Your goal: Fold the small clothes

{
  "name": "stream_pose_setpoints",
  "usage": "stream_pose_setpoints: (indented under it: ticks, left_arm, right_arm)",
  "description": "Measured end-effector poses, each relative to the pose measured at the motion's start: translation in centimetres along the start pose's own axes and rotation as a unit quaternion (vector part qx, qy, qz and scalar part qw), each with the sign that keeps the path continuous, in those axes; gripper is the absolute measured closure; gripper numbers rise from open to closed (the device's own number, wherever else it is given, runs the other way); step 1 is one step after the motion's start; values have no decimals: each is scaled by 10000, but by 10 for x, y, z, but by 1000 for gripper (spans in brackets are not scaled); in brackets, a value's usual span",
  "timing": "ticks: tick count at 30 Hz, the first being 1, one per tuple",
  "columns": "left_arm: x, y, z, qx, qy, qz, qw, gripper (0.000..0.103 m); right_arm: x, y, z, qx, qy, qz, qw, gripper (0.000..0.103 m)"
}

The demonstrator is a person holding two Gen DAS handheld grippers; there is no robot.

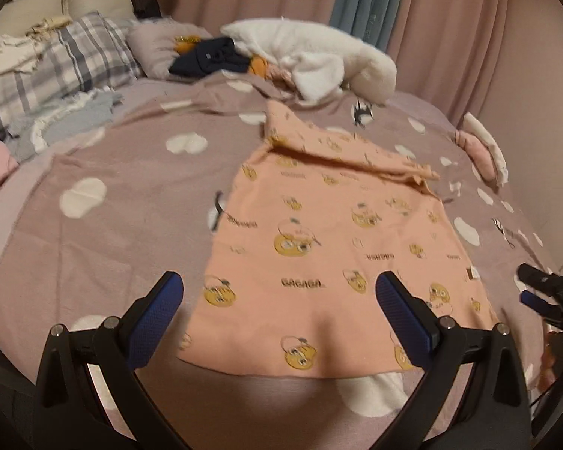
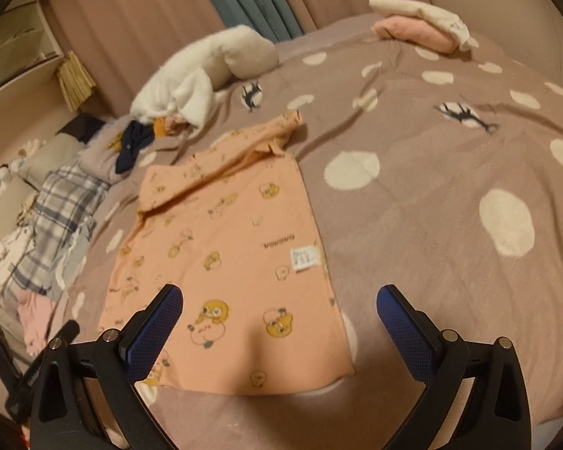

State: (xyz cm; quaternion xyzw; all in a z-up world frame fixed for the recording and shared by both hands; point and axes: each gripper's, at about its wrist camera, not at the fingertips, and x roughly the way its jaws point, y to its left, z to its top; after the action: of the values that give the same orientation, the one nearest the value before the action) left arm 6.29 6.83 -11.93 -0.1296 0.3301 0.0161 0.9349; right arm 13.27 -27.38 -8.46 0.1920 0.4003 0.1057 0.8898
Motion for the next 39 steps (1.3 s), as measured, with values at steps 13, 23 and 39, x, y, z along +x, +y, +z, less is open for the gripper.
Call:
stream_pose_setpoints:
  ticks: [13, 23, 39]
  left_arm:
    - [17, 61, -17, -1101, 519, -159, 9924, 1]
    - [9, 75, -24, -1799, 603, -1490, 9705, 1]
    - [26, 58, -10, -2051, 940, -2259, 9477, 9]
  right_arm:
    - [11, 1, -24, 82, 533, 118, 9985, 0]
    - [15, -13, -33, 397, 758, 251, 9960, 0]
    - [32, -12, -30, 968, 1014, 1165, 9832, 5]
